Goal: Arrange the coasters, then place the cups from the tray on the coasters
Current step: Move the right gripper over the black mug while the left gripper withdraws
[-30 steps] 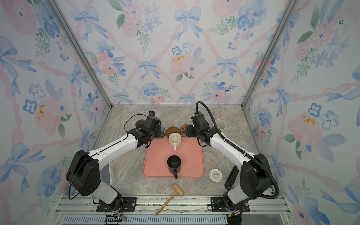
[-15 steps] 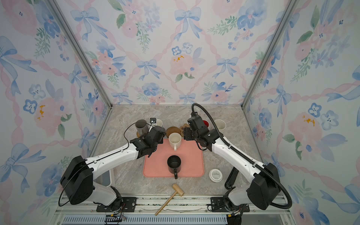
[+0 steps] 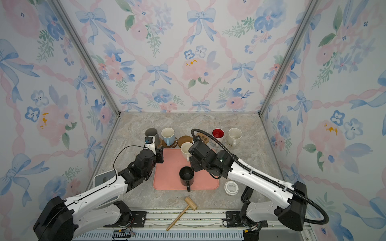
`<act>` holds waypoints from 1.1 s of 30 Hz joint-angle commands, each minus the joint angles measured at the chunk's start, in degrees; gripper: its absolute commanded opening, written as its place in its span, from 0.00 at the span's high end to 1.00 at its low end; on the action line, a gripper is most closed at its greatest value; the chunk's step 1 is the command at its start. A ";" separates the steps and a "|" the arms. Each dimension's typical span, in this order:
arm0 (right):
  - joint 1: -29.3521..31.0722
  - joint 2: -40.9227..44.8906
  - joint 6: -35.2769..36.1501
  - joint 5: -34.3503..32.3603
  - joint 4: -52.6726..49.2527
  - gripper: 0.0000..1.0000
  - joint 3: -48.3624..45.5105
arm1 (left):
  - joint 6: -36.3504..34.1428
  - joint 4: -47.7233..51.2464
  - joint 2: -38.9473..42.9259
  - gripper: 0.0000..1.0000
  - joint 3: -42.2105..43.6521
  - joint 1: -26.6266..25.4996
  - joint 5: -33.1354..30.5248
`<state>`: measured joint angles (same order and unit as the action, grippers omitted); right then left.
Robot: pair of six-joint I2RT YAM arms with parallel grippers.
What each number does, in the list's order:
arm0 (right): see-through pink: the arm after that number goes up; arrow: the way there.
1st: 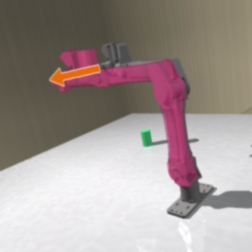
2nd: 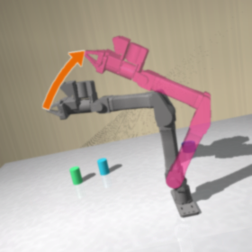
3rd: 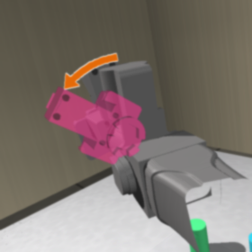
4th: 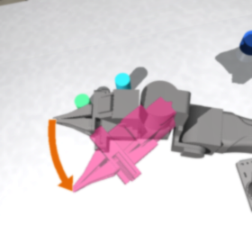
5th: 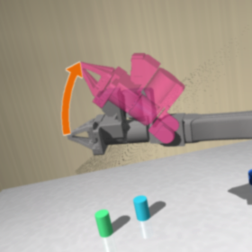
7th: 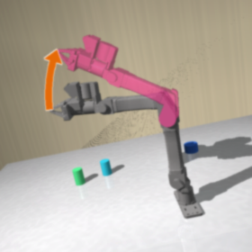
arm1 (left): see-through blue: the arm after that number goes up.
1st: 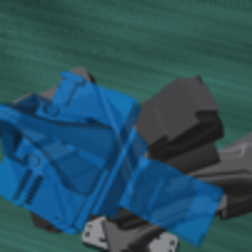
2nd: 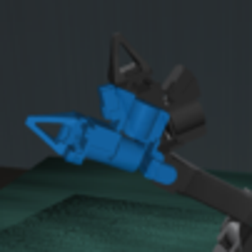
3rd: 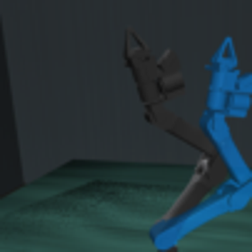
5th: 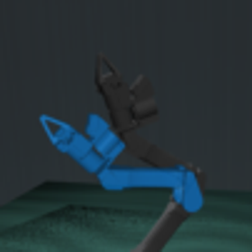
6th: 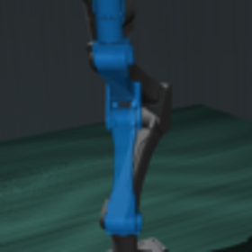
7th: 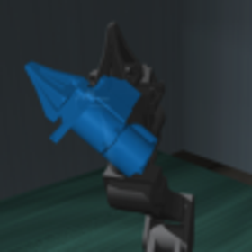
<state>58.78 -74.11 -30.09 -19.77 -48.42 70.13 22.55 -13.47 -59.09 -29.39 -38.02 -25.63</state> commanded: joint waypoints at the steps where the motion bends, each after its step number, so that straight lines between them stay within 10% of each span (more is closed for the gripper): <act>1: 3.78 -0.39 -6.72 -3.07 -8.37 0.29 0.91 | -3.12 -3.31 3.01 0.64 2.44 0.79 4.36; 33: 12.85 -14.12 -19.21 9.64 7.20 0.45 -8.34 | -3.12 -4.21 4.66 0.63 4.58 2.77 6.63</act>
<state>71.05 -87.18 -48.66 -11.03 -42.15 62.19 20.53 -16.69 -55.05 -25.80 -35.86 -18.98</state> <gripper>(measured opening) 0.556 0.371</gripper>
